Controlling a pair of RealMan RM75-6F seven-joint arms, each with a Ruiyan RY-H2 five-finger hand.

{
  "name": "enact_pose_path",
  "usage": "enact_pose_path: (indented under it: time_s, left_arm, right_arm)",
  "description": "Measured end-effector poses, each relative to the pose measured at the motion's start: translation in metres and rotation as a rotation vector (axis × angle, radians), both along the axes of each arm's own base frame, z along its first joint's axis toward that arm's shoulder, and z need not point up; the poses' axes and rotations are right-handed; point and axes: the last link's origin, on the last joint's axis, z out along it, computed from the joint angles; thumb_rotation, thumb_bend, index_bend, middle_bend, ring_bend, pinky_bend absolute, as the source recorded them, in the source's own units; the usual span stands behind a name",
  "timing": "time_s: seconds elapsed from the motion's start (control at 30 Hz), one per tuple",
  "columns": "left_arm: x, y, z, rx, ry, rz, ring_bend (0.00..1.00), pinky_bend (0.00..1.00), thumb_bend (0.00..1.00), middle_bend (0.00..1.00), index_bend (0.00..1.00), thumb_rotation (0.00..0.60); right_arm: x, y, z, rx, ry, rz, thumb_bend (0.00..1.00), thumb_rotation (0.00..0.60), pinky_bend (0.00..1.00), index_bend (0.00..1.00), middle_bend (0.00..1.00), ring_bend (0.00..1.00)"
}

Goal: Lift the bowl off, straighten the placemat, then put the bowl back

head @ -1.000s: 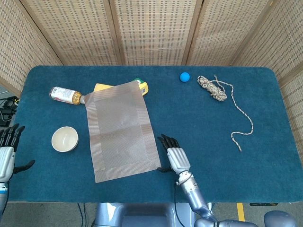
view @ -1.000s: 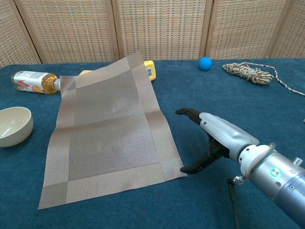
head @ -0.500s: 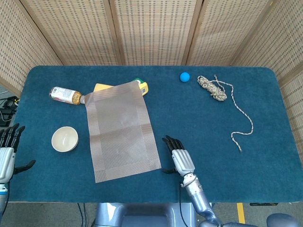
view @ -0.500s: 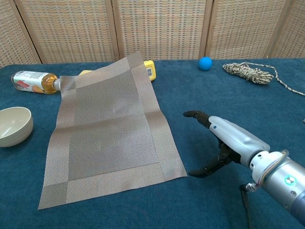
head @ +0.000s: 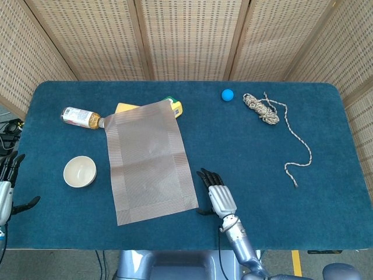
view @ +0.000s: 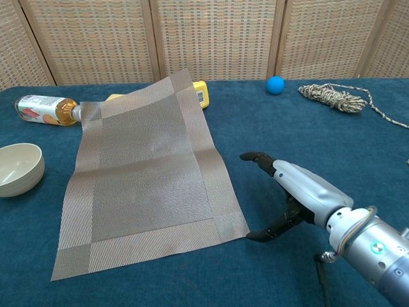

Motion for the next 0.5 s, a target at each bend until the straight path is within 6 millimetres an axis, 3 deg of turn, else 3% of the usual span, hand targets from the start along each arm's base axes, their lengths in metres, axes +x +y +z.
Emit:
enact_pose_path:
  time_s: [0.5]
  left_arm:
    - [-0.0038, -0.0001, 0.0074, 0.008, -0.026, 0.01, 0.0, 0.0, 0.12, 0.0, 0.0, 0.6]
  right_arm:
    - [-0.0054, -0.0028, 0.0019, -0.015, 0.043, -0.01, 0.11, 0.6, 0.0, 0.0, 0.0, 0.0]
